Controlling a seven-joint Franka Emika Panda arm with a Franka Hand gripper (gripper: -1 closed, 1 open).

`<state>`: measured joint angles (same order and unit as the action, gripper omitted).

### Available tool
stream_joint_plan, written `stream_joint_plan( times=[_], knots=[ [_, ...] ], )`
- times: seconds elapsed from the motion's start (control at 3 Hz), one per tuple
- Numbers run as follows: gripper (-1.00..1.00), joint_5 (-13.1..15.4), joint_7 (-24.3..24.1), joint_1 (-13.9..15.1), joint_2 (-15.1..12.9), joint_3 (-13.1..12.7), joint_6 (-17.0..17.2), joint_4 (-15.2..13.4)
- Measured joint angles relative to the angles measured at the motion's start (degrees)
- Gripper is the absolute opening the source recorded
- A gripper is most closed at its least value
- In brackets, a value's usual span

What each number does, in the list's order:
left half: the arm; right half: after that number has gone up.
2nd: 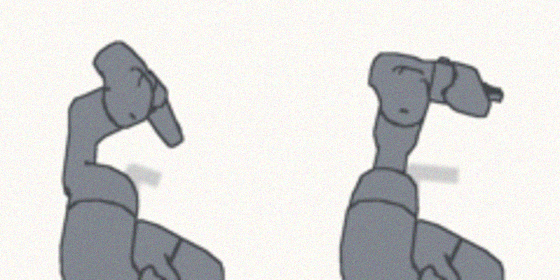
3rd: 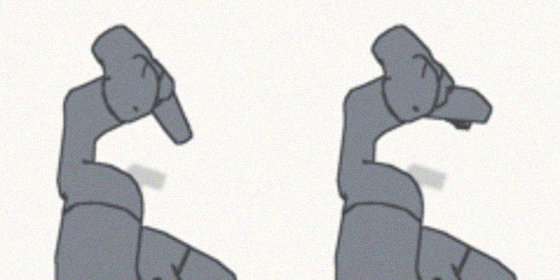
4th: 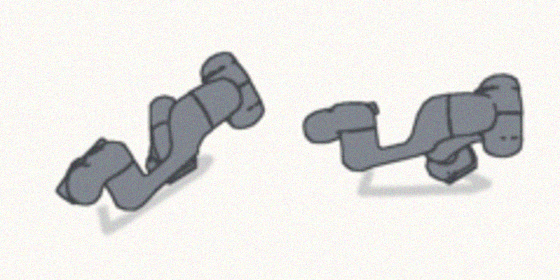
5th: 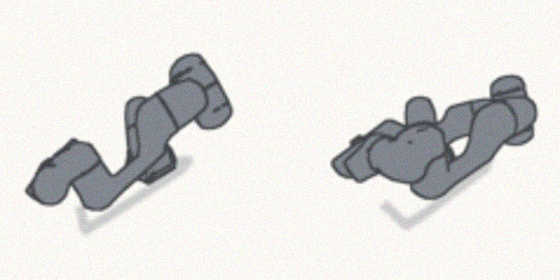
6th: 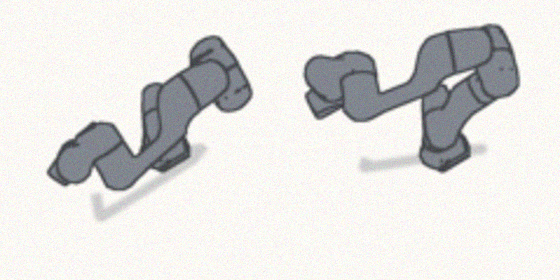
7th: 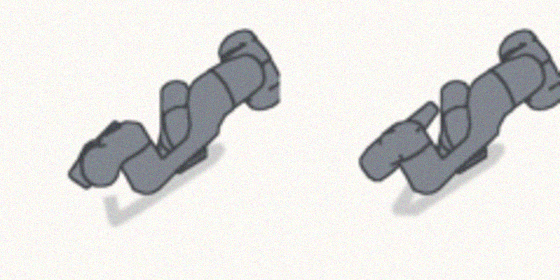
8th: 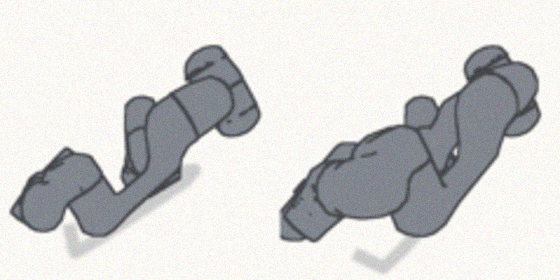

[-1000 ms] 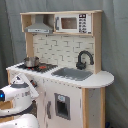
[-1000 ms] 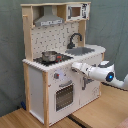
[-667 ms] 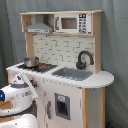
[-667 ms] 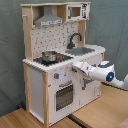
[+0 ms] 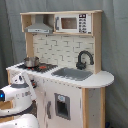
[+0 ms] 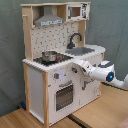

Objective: Play with the kitchen

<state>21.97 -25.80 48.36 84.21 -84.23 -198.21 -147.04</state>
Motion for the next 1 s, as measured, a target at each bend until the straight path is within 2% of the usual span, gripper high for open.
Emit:
stream_joint_plan(
  times=[0.33, 0.67, 1.0],
  knots=[
    [-1.0, 0.0, -1.6, -0.1, 0.0, -0.2, 0.0, 0.3],
    [1.0, 0.0, -1.7, -0.2, 0.0, -0.3, 0.0, 0.3],
    [1.0, 0.0, -2.5, -3.7, 0.2, -3.4, 1.6, 0.4]
  ],
)
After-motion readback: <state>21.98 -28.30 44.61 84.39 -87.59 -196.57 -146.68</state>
